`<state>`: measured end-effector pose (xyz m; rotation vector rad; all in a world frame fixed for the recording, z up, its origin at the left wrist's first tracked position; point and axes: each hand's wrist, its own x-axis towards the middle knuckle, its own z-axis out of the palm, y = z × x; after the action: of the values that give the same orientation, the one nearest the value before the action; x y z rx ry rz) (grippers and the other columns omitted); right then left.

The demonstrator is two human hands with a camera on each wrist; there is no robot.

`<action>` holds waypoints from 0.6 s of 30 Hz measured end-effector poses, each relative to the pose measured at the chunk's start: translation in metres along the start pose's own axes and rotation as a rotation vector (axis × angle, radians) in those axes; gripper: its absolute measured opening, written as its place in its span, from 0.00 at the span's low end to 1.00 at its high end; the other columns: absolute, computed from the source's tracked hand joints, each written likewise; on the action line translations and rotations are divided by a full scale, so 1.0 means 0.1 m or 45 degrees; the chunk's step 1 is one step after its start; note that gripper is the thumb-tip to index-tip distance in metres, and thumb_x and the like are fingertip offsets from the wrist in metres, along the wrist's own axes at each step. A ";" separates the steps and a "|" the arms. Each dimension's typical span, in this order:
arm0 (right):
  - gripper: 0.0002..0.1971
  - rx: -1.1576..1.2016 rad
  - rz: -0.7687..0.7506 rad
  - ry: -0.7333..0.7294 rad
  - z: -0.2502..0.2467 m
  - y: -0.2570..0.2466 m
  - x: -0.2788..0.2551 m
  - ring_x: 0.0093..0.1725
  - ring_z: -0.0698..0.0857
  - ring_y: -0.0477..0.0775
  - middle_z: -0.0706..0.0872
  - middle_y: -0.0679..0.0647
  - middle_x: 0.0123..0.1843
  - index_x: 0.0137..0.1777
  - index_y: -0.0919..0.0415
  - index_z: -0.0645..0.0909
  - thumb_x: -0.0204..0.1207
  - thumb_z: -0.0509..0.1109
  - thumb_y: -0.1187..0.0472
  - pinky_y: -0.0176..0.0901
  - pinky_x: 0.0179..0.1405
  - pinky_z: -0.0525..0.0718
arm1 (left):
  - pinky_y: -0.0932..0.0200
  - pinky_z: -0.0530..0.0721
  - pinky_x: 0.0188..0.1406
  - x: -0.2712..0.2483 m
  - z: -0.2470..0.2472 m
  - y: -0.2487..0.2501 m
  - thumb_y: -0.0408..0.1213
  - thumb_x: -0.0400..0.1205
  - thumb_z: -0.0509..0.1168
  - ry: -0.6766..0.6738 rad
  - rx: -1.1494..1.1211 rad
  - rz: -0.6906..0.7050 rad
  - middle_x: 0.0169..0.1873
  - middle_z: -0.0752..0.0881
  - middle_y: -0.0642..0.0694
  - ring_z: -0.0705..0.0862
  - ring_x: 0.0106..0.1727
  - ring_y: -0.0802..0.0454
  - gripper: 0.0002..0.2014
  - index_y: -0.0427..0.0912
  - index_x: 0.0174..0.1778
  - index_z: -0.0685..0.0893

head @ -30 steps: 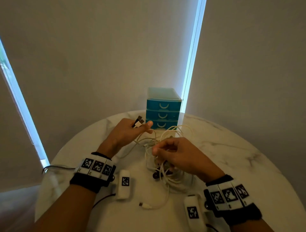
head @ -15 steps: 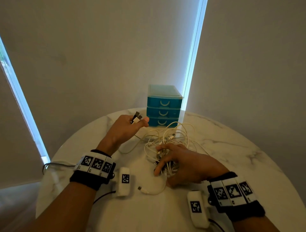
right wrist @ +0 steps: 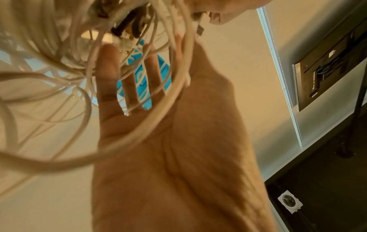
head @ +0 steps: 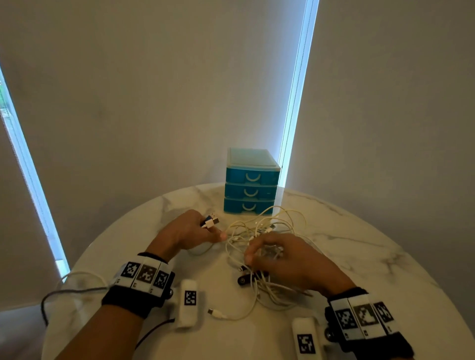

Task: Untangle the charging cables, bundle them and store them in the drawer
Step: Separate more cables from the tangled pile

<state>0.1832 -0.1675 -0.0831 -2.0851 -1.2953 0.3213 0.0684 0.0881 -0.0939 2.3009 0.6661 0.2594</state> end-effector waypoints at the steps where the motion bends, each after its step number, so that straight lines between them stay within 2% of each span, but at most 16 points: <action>1: 0.04 0.082 0.018 0.136 -0.01 0.02 0.01 0.62 0.86 0.33 0.91 0.31 0.60 0.51 0.36 0.93 0.81 0.79 0.41 0.46 0.66 0.87 | 0.51 0.85 0.49 -0.02 -0.01 0.02 0.55 0.78 0.82 0.033 -0.050 0.047 0.42 0.95 0.41 0.89 0.43 0.49 0.17 0.43 0.47 0.98; 2: 0.03 0.155 0.021 0.276 -0.03 0.04 0.02 0.60 0.88 0.34 0.92 0.32 0.56 0.50 0.38 0.93 0.83 0.78 0.44 0.48 0.63 0.89 | 0.50 0.87 0.52 -0.05 -0.03 0.05 0.52 0.79 0.82 0.096 -0.125 0.111 0.41 0.95 0.44 0.90 0.43 0.52 0.13 0.45 0.46 0.98; 4: 0.03 0.262 -0.001 0.542 -0.04 0.10 0.05 0.58 0.90 0.35 0.94 0.34 0.52 0.51 0.40 0.93 0.84 0.77 0.50 0.57 0.56 0.94 | 0.51 0.86 0.50 -0.12 -0.03 0.17 0.51 0.82 0.80 0.250 -0.328 0.242 0.39 0.95 0.52 0.88 0.39 0.63 0.10 0.48 0.44 0.97; 6: 0.05 0.375 -0.015 0.707 -0.05 0.10 0.07 0.58 0.90 0.36 0.94 0.35 0.54 0.55 0.40 0.92 0.85 0.77 0.54 0.62 0.52 0.96 | 0.57 0.84 0.48 -0.19 -0.02 0.30 0.50 0.83 0.78 0.387 -0.455 0.349 0.40 0.94 0.57 0.88 0.40 0.67 0.09 0.49 0.44 0.96; 9: 0.13 0.527 -0.101 0.735 0.00 0.06 0.13 0.62 0.90 0.42 0.92 0.34 0.63 0.69 0.37 0.87 0.89 0.74 0.54 0.63 0.52 0.96 | 0.56 0.89 0.54 -0.24 0.01 0.47 0.49 0.84 0.78 0.454 -0.553 0.436 0.46 0.96 0.57 0.92 0.48 0.59 0.07 0.51 0.47 0.96; 12: 0.17 0.495 -0.111 0.687 0.05 0.05 0.17 0.55 0.91 0.46 0.93 0.39 0.57 0.75 0.34 0.85 0.89 0.74 0.51 0.57 0.49 0.96 | 0.57 0.91 0.57 -0.32 0.08 0.60 0.42 0.83 0.79 0.396 -0.667 0.511 0.47 0.96 0.54 0.94 0.51 0.58 0.04 0.47 0.49 0.96; 15: 0.12 0.351 -0.044 0.635 0.04 0.11 0.17 0.47 0.92 0.43 0.94 0.42 0.48 0.67 0.37 0.91 0.85 0.78 0.49 0.50 0.53 0.93 | 0.68 0.88 0.51 -0.35 0.15 0.69 0.37 0.83 0.79 0.331 -0.770 0.574 0.48 0.96 0.54 0.93 0.54 0.61 0.04 0.42 0.52 0.95; 18: 0.05 0.370 -0.016 0.733 -0.02 0.15 0.13 0.44 0.92 0.42 0.95 0.40 0.45 0.56 0.39 0.95 0.84 0.78 0.49 0.44 0.50 0.92 | 0.71 0.87 0.50 -0.34 0.17 0.71 0.38 0.83 0.78 0.328 -0.782 0.576 0.48 0.96 0.55 0.93 0.53 0.63 0.04 0.44 0.51 0.94</action>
<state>0.2010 -0.1610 -0.0896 -1.7407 -0.8562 -0.0945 0.0727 0.0170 -0.0570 1.7997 0.1331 0.8554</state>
